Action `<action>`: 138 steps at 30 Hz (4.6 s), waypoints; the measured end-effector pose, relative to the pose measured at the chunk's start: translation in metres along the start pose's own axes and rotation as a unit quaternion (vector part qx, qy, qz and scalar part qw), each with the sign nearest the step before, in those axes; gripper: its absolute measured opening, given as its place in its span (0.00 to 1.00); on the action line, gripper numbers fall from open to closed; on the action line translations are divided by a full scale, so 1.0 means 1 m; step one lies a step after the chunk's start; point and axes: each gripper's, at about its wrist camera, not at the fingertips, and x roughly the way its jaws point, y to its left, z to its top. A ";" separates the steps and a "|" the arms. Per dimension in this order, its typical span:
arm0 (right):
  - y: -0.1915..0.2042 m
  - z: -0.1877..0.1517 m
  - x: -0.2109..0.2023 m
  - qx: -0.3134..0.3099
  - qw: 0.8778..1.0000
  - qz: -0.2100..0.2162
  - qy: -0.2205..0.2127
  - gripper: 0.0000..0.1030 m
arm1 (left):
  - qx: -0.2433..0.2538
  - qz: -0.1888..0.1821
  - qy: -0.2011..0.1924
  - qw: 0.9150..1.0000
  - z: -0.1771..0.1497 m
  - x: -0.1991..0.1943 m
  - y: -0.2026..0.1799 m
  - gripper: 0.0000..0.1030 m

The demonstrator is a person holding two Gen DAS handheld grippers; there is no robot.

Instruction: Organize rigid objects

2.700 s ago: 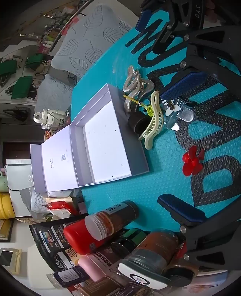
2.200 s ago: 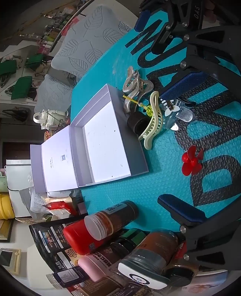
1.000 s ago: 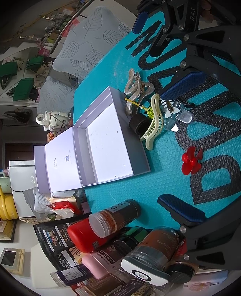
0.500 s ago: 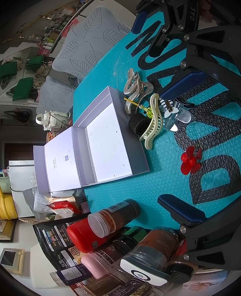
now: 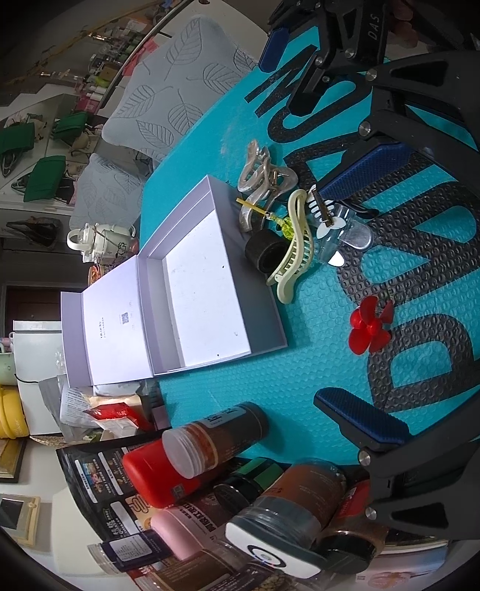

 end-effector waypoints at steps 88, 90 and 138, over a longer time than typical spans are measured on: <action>0.048 -0.026 0.061 -0.015 0.993 0.111 0.031 0.55 | -0.050 -0.096 0.014 0.994 -0.044 0.031 0.046 0.49; 0.045 -0.028 0.057 -0.011 0.993 0.113 0.030 0.55 | -0.047 -0.096 0.010 0.994 -0.043 0.027 0.042 0.49; 0.020 0.056 -0.008 -0.091 0.983 0.149 -0.066 0.55 | 0.053 -0.095 -0.124 0.986 0.063 -0.023 -0.022 0.49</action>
